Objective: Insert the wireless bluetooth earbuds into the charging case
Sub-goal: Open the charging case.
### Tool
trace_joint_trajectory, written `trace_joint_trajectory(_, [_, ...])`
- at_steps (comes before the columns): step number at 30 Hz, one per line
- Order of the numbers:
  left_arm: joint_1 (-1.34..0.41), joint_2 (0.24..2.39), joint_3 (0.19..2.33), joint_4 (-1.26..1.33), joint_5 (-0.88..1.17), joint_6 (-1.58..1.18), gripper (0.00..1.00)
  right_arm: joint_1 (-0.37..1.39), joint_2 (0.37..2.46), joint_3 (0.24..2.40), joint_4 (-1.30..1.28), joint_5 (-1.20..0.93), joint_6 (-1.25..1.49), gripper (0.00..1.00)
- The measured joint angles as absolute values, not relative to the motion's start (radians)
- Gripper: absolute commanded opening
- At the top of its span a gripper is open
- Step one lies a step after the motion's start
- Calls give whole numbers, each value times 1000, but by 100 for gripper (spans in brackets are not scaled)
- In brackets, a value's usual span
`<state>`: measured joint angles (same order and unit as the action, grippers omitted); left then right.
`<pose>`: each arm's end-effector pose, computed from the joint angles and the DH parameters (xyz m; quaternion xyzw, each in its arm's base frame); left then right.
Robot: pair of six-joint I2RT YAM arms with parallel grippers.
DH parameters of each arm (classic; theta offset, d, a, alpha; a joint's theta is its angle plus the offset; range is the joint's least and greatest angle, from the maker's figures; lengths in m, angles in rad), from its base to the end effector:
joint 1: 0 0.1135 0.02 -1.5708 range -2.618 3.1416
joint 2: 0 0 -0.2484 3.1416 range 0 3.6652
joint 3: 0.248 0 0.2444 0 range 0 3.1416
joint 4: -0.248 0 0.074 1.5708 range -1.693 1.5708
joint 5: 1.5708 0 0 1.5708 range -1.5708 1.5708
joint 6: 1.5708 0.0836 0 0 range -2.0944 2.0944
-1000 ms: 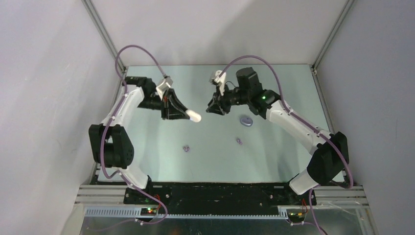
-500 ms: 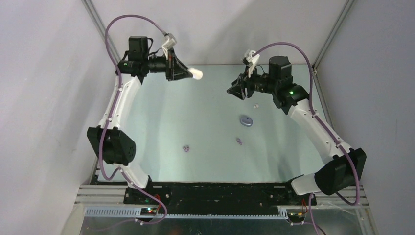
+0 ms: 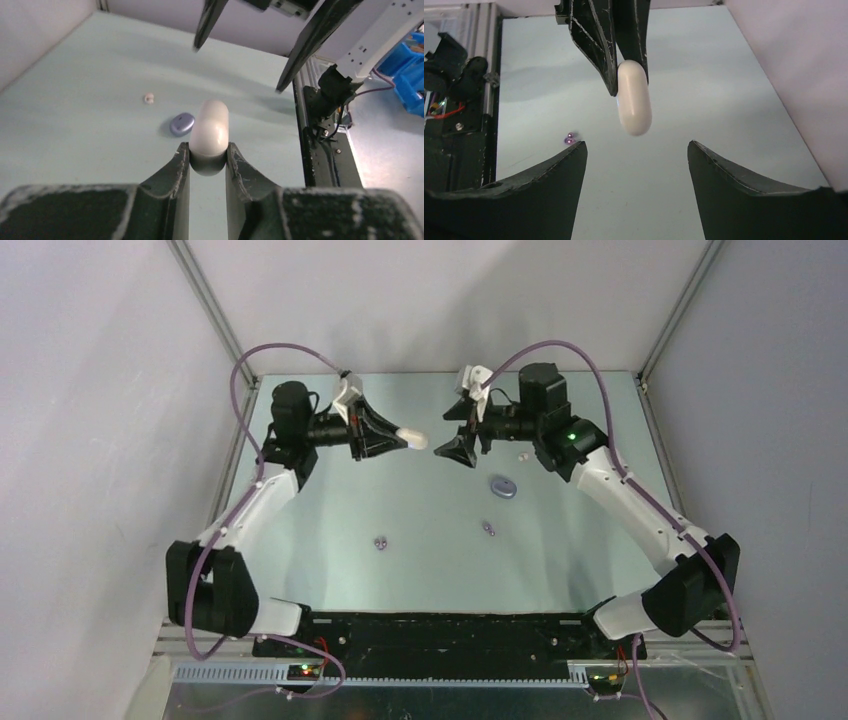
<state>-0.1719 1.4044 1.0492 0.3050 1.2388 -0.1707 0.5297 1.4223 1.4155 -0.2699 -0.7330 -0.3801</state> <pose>0.3047 -0.1331 0.3272 0.4004 0.5898 -0.5102 0.4812 0.2751 0.2259 0.3804 -0.5213 0.5742 0.3272 0.5399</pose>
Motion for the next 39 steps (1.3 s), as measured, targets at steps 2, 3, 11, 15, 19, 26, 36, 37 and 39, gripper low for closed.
trace_joint_trajectory(2, [-187, 1365, 1071, 150, 1254, 1, 0, 558, 1433, 1416, -271, -746, -418, 78])
trace_joint_trajectory(3, [-192, 1354, 1093, 60, 1259, 89, 0, 572, 1442, 1416, -272, -752, -435, 78])
trace_joint_trajectory(11, [-210, 1340, 1213, -484, 1251, 595, 0, 636, 1528, 1439, -286, -778, -498, 74])
trace_joint_trajectory(15, [-210, 1341, 1233, -625, 1237, 719, 0, 634, 1568, 1472, -284, -778, -475, 73])
trace_joint_trajectory(19, [-210, 1341, 1244, -681, 1230, 781, 0, 627, 1593, 1502, -273, -776, -437, 74])
trace_joint_trajectory(26, [-212, 1341, 1243, -697, 1218, 793, 0, 616, 1599, 1510, -269, -862, -411, 76])
trace_joint_trajectory(36, [-212, 1340, 1217, -558, 1209, 665, 0, 653, 1608, 1510, -315, -903, -434, 73])
trace_joint_trajectory(37, [-212, 1340, 1217, -552, 1210, 660, 0, 657, 1612, 1510, -315, -891, -436, 73])
trace_joint_trajectory(39, [-212, 1341, 1217, -545, 1212, 651, 0, 667, 1626, 1510, -313, -855, -439, 72])
